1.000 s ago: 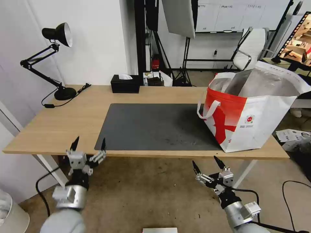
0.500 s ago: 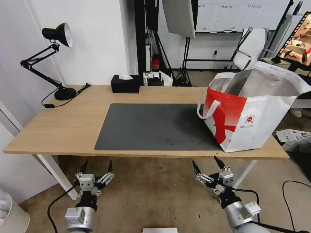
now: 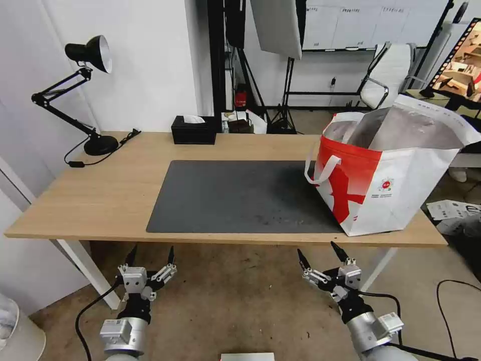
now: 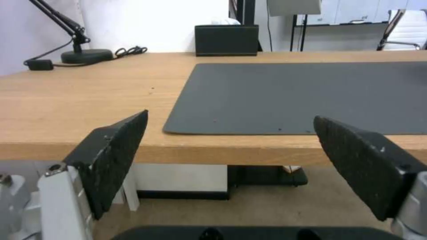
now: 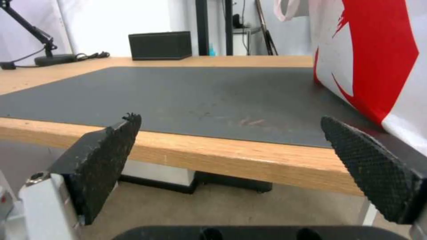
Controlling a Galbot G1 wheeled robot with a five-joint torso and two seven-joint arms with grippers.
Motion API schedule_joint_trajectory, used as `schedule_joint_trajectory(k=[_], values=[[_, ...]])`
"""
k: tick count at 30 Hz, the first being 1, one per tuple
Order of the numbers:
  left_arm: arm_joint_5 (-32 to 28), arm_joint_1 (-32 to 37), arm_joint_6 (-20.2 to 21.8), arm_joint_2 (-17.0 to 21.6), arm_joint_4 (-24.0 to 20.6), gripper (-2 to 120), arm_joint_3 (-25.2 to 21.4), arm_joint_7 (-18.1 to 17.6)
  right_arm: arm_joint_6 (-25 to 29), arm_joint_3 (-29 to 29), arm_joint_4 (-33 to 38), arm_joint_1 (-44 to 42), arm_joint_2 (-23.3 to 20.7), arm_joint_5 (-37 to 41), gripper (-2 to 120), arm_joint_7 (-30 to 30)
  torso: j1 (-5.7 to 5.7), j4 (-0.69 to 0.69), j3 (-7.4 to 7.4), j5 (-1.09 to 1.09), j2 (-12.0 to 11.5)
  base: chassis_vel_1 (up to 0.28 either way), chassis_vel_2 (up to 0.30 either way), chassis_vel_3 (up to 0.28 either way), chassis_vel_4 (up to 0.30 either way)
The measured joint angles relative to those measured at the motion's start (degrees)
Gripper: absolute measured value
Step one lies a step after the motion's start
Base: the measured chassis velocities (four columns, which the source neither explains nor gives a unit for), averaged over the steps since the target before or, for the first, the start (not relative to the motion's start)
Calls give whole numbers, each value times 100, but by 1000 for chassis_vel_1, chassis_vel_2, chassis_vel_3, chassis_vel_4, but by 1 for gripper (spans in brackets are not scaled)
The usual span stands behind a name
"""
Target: Pick up the trash from the table and place it into the takeout bag.
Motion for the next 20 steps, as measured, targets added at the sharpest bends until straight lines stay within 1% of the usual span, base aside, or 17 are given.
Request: schedule_joint_trajectory(k=[20], values=[[-7,-7,12,9,-9,100,5,0,0,0,-1,0,0,0,100,0,0,0,0,0,0,0,0,0,0]])
